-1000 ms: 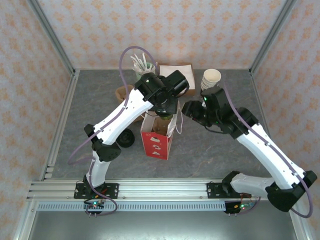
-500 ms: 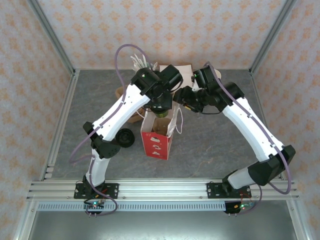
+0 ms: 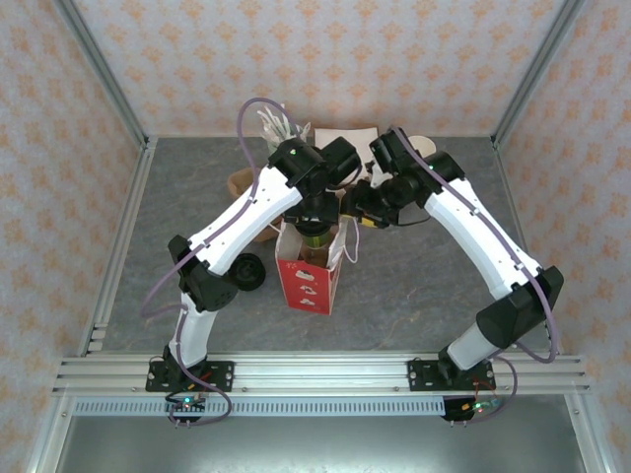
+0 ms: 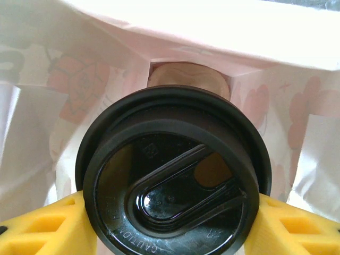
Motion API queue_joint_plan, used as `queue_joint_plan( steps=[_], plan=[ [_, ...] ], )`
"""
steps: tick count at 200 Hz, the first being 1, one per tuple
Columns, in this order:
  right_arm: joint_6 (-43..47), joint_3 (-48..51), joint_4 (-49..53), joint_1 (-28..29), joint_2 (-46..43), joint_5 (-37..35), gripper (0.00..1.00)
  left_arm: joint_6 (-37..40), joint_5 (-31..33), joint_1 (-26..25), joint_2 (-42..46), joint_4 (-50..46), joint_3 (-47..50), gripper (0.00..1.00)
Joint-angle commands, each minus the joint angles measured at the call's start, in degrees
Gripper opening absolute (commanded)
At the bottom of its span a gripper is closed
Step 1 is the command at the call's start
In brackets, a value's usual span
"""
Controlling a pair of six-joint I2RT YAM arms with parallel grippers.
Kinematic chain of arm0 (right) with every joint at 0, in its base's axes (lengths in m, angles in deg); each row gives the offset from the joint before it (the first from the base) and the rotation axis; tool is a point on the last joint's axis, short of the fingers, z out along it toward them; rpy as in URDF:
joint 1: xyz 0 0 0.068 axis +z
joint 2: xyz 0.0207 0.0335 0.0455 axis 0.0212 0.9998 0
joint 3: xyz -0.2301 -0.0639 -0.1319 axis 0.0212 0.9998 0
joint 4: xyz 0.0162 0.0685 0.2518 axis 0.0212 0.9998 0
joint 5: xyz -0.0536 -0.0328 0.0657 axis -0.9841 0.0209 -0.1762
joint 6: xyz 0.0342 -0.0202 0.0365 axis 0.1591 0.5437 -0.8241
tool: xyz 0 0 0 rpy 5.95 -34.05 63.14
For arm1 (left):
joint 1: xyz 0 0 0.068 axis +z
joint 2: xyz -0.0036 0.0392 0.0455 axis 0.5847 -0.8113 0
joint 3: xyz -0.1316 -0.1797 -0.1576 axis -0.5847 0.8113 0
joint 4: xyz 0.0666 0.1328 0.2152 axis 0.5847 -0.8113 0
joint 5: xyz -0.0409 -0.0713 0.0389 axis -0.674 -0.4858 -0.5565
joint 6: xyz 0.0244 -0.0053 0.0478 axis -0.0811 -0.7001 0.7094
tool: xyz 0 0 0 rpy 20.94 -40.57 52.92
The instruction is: Pack the takeout coffee
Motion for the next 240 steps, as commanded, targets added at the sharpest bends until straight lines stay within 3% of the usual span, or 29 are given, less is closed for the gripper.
queue_joint_plan(
  steps=[1,48,80,140,191,240],
  plan=[
    [2.1,-2.5,3.2,0.1,1.5,1.1,0.41,-1.0,-1.6,0.5,-1.2,-0.1,-2.0,0.62],
    [4.4,-3.4,4.1,0.1,2.8,1.4,0.2,-0.4,-3.0,1.4,-1.3,2.9,0.2,0.62],
    [7.7,-2.4,3.9,0.0,2.2,1.7,0.12,0.8,-2.0,1.4,-0.5,5.5,2.9,0.62],
    [14.4,-0.5,1.4,-0.5,1.3,6.1,0.07,1.3,-1.4,2.4,1.4,8.2,8.8,0.62],
    [19.7,-1.2,2.7,-1.2,3.3,9.2,0.08,4.2,-2.6,3.3,1.4,9.0,9.2,0.62],
    [21.3,-1.5,3.8,-1.2,4.0,10.4,0.09,6.7,-4.1,3.3,5.3,12.8,15.9,0.62]
  ],
)
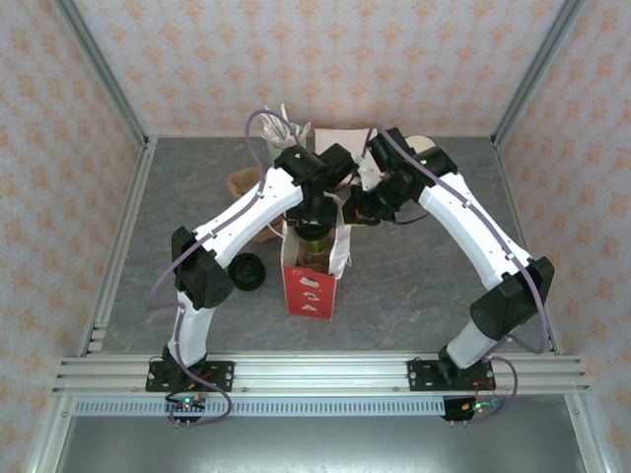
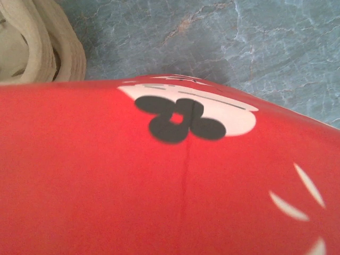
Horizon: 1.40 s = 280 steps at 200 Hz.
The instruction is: Pack the takeout coffee
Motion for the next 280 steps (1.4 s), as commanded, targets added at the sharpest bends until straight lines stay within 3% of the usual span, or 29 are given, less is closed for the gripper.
queue_joint_plan(
  steps=[1,89,200,280],
  plan=[
    [2.8,-0.8,1.8,-0.1,1.1,2.0,0.09,2.6,-1.0,0.2,4.1,2.4,2.3,0.62],
    [5.1,1.5,2.2,-0.1,-0.5,2.3,0.1,5.6,-1.7,0.2,11.4,6.9,12.1,0.62],
    [6.7,0.3,5.8,-0.1,0.6,1.5,0.12,11.5,-2.2,0.0,12.5,7.3,15.7,0.62],
    [6.6,3.8,0.7,0.0,-0.9,1.1,0.11,13.1,-1.5,0.0,13.6,12.0,19.7,0.62]
  ],
)
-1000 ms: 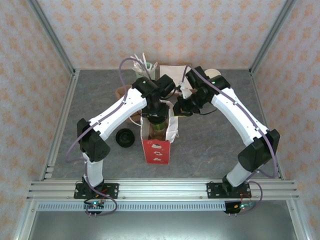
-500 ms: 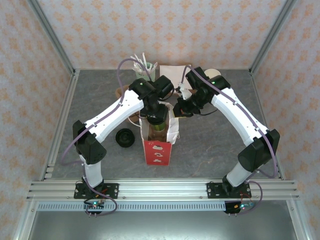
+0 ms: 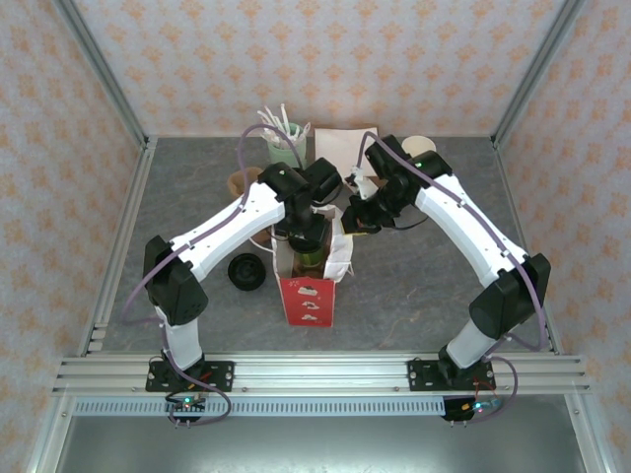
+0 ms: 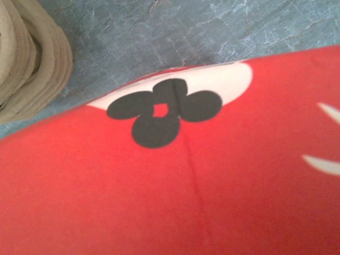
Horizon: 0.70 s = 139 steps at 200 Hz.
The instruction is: Pack the takeout coffee
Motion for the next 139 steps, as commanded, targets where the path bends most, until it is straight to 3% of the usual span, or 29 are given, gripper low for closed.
queue_joint_plan(
  steps=[1,139],
  plan=[
    [1.2,0.6,-0.5,-0.1,-1.2,-1.1,0.11,1.5,1.0,0.0,2.4,2.0,1.2,0.62],
    [0.9,-1.4,-0.5,-0.1,-0.2,-1.6,0.1,2.7,1.5,-1.2,2.3,4.6,6.1,0.62]
  ],
)
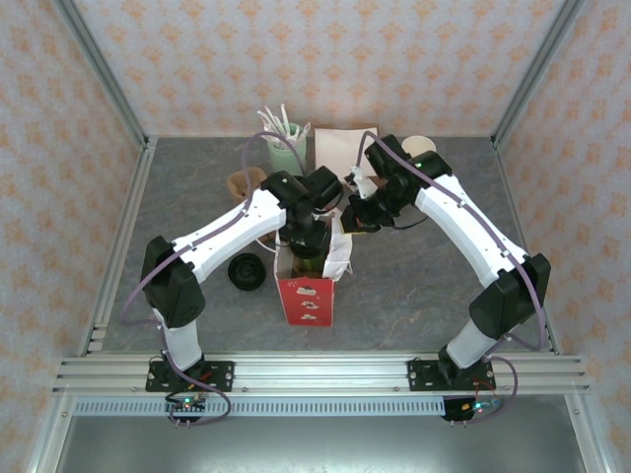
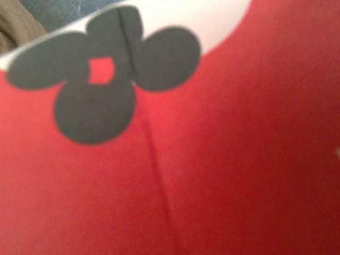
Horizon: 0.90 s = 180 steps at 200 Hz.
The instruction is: Pack the takeout coffee
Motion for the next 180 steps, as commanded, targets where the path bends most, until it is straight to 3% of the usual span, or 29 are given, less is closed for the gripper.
queue_joint_plan(
  steps=[1,180],
  plan=[
    [0.6,-1.3,0.3,-0.1,-0.2,-1.6,0.1,1.2,1.5,-0.5,1.3,0.3,0.6,0.62],
    [1.4,-2.6,0.4,-0.1,1.9,-1.3,0.1,3.6,-2.5,-1.7,-3.7,2.6,1.9,0.62]
  ],
)
